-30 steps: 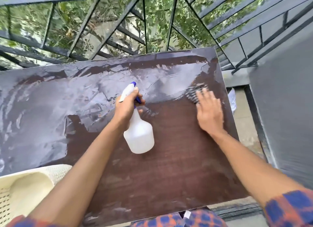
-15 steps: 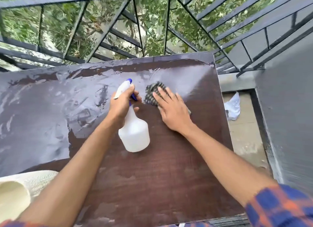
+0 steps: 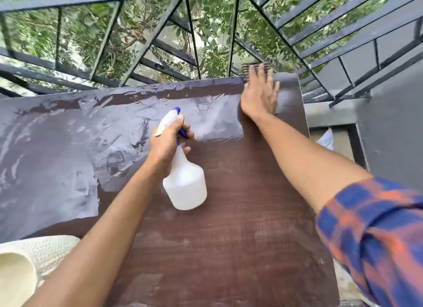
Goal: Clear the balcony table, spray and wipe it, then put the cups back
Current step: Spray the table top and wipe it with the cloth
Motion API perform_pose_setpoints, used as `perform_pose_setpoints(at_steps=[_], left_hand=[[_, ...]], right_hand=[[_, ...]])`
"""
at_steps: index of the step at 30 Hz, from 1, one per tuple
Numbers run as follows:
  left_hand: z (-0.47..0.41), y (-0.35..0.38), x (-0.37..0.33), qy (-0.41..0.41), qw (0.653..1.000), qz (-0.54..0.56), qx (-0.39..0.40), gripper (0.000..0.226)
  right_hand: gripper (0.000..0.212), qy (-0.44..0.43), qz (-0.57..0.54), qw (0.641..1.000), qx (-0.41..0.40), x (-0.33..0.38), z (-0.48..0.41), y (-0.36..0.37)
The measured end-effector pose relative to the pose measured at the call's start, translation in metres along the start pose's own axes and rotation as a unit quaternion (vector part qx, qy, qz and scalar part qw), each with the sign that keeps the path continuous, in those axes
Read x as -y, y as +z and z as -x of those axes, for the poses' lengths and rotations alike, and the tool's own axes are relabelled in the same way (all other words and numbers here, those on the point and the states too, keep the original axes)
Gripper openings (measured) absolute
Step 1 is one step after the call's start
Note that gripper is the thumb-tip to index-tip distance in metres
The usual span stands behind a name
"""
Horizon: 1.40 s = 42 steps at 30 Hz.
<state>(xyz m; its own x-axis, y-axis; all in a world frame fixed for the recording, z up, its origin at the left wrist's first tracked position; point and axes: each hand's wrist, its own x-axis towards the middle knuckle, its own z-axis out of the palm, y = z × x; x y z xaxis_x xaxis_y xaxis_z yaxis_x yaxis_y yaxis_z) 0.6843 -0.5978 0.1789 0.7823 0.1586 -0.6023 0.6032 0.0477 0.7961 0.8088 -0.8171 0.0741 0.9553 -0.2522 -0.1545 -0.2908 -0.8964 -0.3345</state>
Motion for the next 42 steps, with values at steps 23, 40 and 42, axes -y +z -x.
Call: perform_pose_setpoints(at_steps=[23, 40, 42], left_hand=[[0.004, -0.111, 0.008, 0.009, 0.996, 0.058, -0.070, 0.027], [0.004, -0.149, 0.017, 0.014, 0.996, 0.065, -0.065, 0.030], [0.006, -0.153, 0.018, 0.017, 0.996, 0.060, -0.070, 0.031]], right_hand=[[0.062, -0.137, 0.020, 0.990, 0.037, 0.142, 0.061, 0.056], [0.061, -0.005, 0.017, 1.000, -0.017, 0.134, 0.051, 0.058], [0.064, -0.080, 0.026, 0.996, 0.023, 0.174, 0.058, 0.071]])
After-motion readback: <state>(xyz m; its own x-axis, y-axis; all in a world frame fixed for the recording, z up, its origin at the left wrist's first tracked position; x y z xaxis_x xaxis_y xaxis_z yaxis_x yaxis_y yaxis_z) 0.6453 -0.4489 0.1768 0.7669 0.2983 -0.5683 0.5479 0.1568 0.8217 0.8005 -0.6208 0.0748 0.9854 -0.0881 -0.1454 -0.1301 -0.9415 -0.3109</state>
